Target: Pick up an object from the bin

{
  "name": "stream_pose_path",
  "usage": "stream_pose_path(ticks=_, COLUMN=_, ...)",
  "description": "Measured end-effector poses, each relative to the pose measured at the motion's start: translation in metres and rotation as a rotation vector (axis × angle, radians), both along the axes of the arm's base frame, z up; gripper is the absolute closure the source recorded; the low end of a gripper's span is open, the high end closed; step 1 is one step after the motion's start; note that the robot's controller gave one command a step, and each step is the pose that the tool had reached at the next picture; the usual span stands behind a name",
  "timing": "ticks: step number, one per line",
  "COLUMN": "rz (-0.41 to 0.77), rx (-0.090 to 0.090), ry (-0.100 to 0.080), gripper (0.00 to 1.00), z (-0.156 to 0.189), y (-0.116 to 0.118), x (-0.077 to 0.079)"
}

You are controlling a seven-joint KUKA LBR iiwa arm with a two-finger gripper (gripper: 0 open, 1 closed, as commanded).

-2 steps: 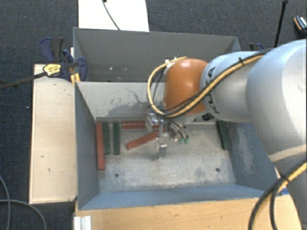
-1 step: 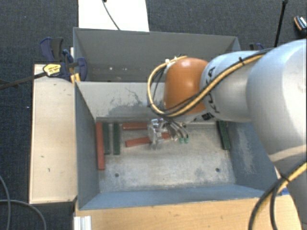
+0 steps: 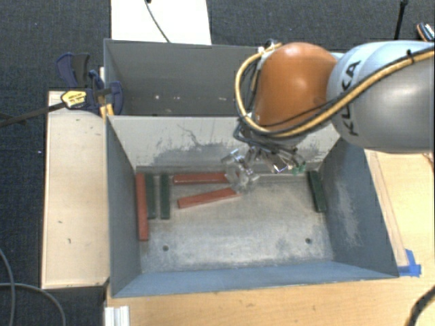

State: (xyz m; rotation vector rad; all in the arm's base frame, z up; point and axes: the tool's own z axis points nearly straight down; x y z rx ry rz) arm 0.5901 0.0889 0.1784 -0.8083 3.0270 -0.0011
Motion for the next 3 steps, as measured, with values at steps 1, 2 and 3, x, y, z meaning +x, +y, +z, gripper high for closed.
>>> stream_pose_path(ticks=1, rz=-0.003, rx=0.001, ry=0.004, gripper=0.00, z=-0.002, y=0.000, x=-0.001)
stream_pose_path(ticks=2, rz=-0.031, rx=0.000, ry=0.014, gripper=0.00, z=-0.109, y=0.029, x=-0.010)
stream_pose_path(ticks=3, rz=-0.034, rx=0.001, ry=0.007, gripper=1.00, z=-0.104, y=0.028, x=-0.007)
